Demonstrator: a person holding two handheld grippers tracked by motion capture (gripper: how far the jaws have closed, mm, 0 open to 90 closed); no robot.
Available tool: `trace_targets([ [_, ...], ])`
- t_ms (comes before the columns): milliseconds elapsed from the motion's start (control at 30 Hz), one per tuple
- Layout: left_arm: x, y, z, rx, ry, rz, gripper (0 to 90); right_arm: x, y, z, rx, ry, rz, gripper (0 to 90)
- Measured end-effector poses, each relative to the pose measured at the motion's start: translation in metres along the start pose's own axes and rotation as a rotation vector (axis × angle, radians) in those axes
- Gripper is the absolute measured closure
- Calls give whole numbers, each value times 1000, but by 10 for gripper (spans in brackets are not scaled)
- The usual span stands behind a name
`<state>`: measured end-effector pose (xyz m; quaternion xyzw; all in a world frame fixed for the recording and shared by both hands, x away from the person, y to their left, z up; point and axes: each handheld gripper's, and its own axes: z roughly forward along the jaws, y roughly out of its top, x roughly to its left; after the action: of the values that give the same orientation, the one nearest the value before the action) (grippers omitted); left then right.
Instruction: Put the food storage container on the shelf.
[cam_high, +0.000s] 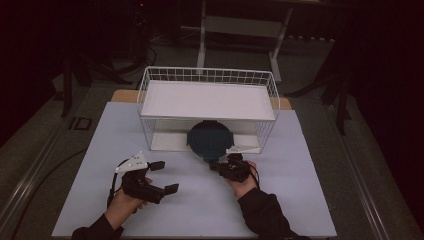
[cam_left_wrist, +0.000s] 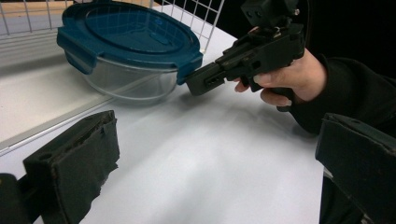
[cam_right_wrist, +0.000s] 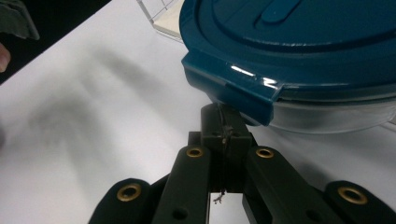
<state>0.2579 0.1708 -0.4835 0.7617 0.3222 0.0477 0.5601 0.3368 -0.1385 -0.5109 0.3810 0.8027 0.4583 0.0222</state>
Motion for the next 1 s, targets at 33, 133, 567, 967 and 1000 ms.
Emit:
trace_targets([
  [33,0,0,0,0,0,0,0,0,0,0,0,0,0,899],
  [133,0,-1,2,3,-4,-2,0,-2,2,3,-10,-18,-4,899],
  [567,1,-3,2,0,-1,9,0,-15,16,15,-41,-56,19,899],
  [967,1,-4,3,8,-6,12,0,-23,28,27,-54,-80,26,899],
  [1000,1,-4,3,8,-5,14,0,-24,29,27,-58,-84,29,899],
])
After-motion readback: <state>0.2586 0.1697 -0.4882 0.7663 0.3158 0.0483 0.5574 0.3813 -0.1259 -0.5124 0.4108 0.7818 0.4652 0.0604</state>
